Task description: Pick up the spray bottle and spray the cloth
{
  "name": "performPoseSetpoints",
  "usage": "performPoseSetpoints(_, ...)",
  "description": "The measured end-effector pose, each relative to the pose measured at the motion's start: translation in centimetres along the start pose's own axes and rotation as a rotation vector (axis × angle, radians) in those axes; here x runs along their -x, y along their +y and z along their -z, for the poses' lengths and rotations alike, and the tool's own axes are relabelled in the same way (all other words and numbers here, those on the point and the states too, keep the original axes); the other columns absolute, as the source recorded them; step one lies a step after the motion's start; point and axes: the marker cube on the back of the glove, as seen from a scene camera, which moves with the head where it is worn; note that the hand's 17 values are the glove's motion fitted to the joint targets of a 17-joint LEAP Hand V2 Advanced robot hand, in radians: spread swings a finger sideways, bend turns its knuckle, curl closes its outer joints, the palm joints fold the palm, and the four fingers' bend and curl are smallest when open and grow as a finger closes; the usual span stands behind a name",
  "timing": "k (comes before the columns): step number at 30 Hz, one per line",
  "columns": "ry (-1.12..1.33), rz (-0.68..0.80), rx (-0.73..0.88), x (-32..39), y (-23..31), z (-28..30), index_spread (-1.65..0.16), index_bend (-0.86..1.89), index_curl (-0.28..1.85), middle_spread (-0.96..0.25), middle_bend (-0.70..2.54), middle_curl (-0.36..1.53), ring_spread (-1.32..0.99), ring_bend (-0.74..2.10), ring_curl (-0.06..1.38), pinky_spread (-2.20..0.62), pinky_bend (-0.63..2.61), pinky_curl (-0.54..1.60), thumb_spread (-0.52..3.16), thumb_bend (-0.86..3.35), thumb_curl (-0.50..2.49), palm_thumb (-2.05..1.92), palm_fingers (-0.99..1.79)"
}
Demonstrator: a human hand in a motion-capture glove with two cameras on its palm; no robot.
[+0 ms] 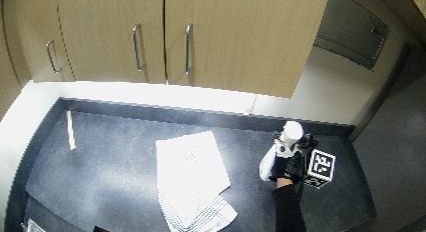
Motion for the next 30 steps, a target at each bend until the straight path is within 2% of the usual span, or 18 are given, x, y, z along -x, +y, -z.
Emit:
performPoseSetpoints(8, -0.007, -0.007, 0.343, 0.9, 3.8, -9.1, -0.17, 0.14, 0.46, 0.03, 0.32, 0.51, -0.02, 0.38, 0.45, 0.08, 0.26, 0.34, 0.70, -0.02, 0.67, 1.18, 0.93)
performPoseSetpoints(13, 0.021, 0.032, 0.404, -0.2, 3.1, -10.4, -0.16, 0.14, 0.46, 0.03, 0.32, 0.52, -0.02, 0.38, 0.46, 0.08, 0.27, 0.36, 0.69, -0.02, 0.67, 1.18, 0.94)
performPoseSetpoints(19, 0.121, -0.019, 0.444, -0.8, 2.3, -10.6, -0.15, 0.14, 0.45, 0.03, 0.32, 0.53, -0.02, 0.38, 0.46, 0.07, 0.27, 0.37, 0.68, -0.02, 0.67, 1.19, 0.95)
performPoseSetpoints(23, 0.273, -0.140, 0.551, -2.4, 1.5, -11.1, -0.15, 0.13, 0.45, 0.03, 0.32, 0.54, -0.02, 0.39, 0.47, 0.07, 0.28, 0.38, 0.68, -0.02, 0.67, 1.19, 0.98)
performPoseSetpoints(30, 0.692, -0.531, 0.799, -6.9, 1.9, -12.3, -0.13, 0.11, 0.43, 0.04, 0.33, 0.55, -0.01, 0.41, 0.49, 0.06, 0.34, 0.41, 0.65, -0.02, 0.68, 1.18, 1.03)
